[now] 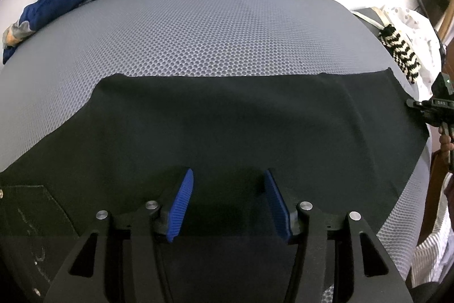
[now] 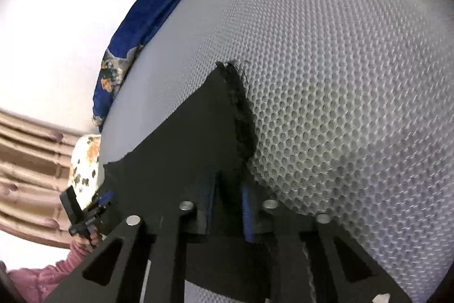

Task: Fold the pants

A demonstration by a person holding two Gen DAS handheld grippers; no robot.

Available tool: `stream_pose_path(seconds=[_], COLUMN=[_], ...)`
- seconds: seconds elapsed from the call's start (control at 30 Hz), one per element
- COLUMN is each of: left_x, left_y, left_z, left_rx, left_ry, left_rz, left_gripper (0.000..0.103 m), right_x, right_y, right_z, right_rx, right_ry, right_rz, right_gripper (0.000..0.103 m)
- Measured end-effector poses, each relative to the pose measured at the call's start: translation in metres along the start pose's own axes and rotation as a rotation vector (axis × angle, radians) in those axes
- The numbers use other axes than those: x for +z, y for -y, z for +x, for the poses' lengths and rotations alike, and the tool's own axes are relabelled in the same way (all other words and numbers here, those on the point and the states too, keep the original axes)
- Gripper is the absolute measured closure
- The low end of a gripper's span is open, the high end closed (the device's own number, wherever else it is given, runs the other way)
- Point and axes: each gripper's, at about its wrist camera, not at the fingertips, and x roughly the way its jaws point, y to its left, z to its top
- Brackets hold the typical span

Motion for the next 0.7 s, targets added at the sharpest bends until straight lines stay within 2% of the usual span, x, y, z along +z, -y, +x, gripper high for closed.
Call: stream_pose_path(seconds=[0.1,0.3,0.53,0.7], left_x=[-0.001,-0.002,-0.011,-0.023], left_y=[-0.001,-0.015,-0.039,-0.061], left_z=[-0.001,-0.012,-0.041,-0.062], left_rx=[-0.008,-0.041,-0.062,-0.066], left_ry=[0.007,0.036,0.105,0.145], left_rz=[-0.011,-0.069,-0.123,-0.163], left_gripper=[0.049,0.049,0.049,0.049], right_x=[-0.006,-0.017,-0.03,-0.037], right_y=[-0.012,-0.059,-0.137,-0.195], right_z=[0.0,-0.005,0.013,0.051], right_rx=[-0.053,-0.064,-0.007,0.033], right_ry=[0.032,0.085,0.076,0.022], right_rz=[0.011,0.021,-0.037,-0.093], right_gripper=[0.092,0.093,0.094,0.094])
